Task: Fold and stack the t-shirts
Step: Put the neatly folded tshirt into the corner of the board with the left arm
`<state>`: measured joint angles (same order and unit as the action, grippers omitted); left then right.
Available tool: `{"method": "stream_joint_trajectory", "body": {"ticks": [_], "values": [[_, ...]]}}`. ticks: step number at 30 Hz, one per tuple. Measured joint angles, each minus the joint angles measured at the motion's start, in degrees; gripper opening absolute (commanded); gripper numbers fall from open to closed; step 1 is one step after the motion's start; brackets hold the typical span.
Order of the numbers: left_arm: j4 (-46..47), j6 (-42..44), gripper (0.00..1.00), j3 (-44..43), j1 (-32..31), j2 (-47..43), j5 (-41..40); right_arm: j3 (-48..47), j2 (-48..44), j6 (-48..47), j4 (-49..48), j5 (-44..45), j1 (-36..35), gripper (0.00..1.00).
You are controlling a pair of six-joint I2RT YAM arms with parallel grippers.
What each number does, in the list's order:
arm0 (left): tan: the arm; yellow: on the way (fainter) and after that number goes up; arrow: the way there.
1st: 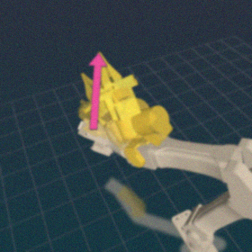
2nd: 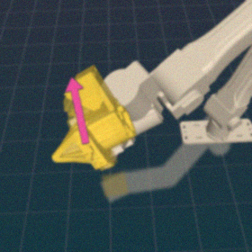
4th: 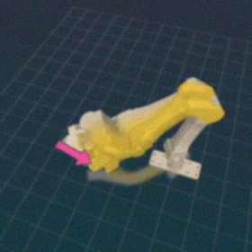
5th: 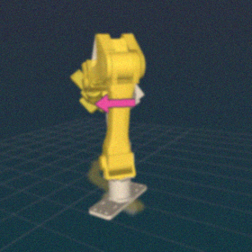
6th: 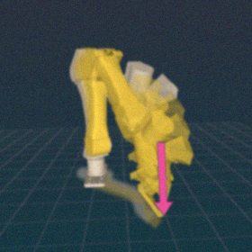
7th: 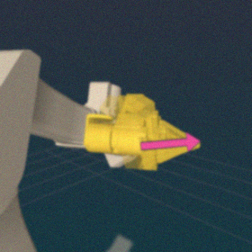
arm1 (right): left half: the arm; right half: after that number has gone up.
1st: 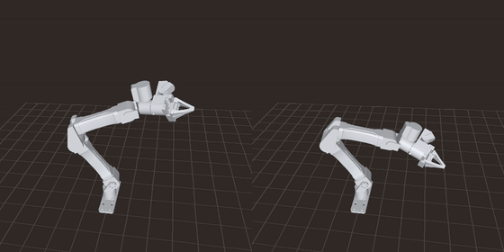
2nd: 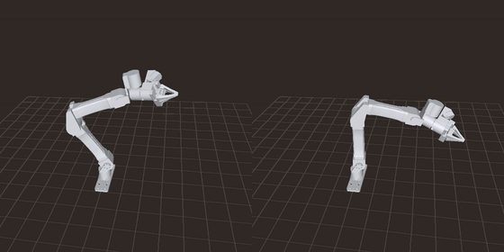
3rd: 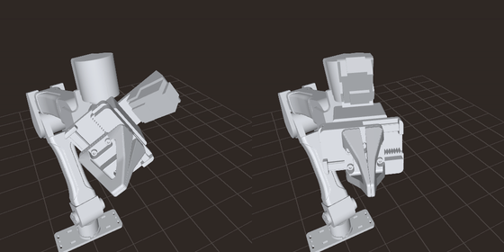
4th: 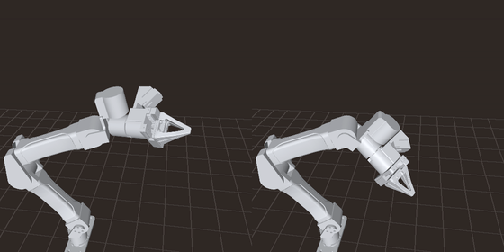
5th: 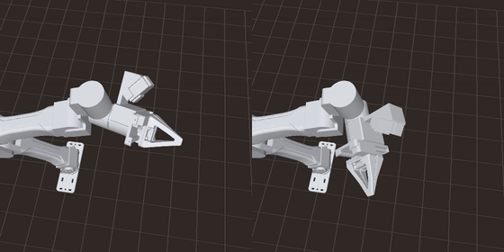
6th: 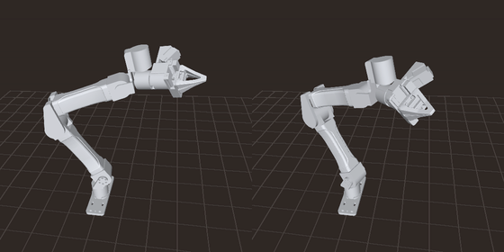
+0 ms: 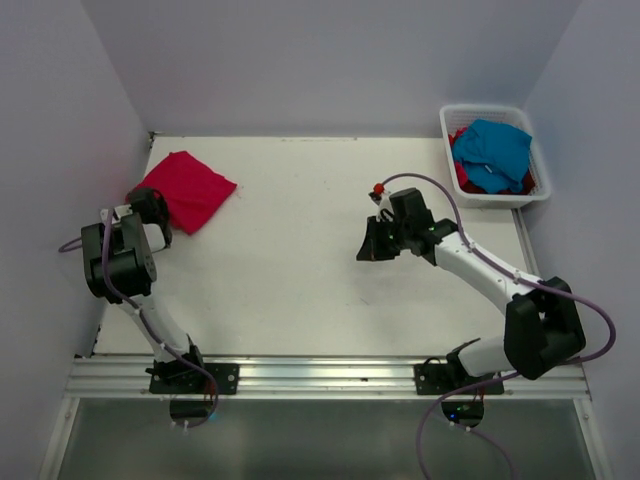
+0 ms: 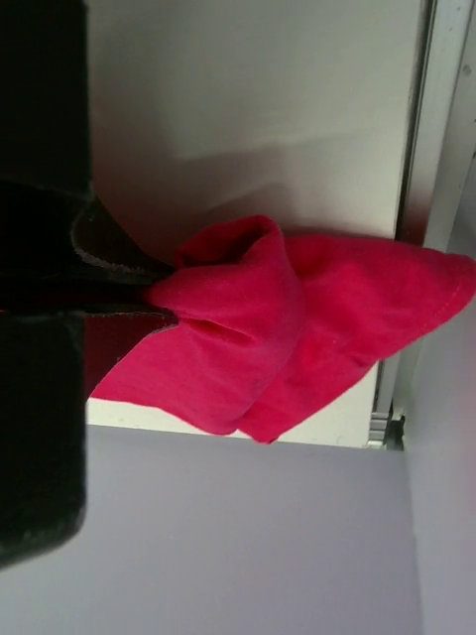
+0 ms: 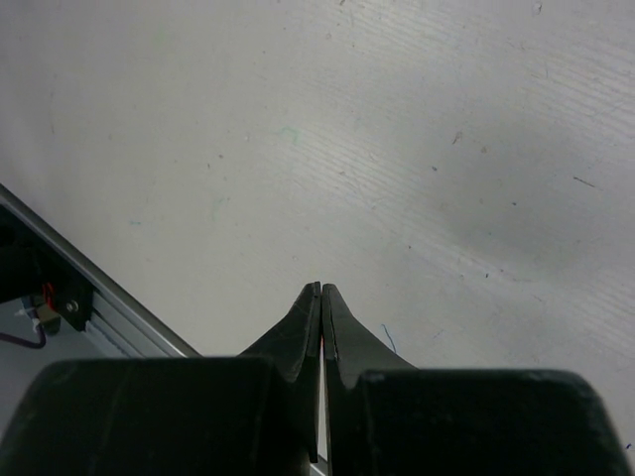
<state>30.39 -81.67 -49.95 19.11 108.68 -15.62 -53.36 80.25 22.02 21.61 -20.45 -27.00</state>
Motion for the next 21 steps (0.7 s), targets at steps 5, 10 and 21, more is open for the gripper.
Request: {"method": "stream_joint_trajectory", "body": {"ticks": [5,10,21], "values": [[-0.1,-1.9,0.00,-2.7,1.5,4.2,0.4,-1.9,0.2,-0.5,1.9,0.1,0.0,0.00],[-0.3,-4.1,0.00,-8.6,1.5,8.6,0.9,-3.0,1.1,-0.5,3.2,0.3,0.0,0.00],[-3.0,-7.3,0.00,-23.5,1.5,18.1,1.8,-5.8,5.1,-0.7,5.9,1.6,0.0,0.00]]}}
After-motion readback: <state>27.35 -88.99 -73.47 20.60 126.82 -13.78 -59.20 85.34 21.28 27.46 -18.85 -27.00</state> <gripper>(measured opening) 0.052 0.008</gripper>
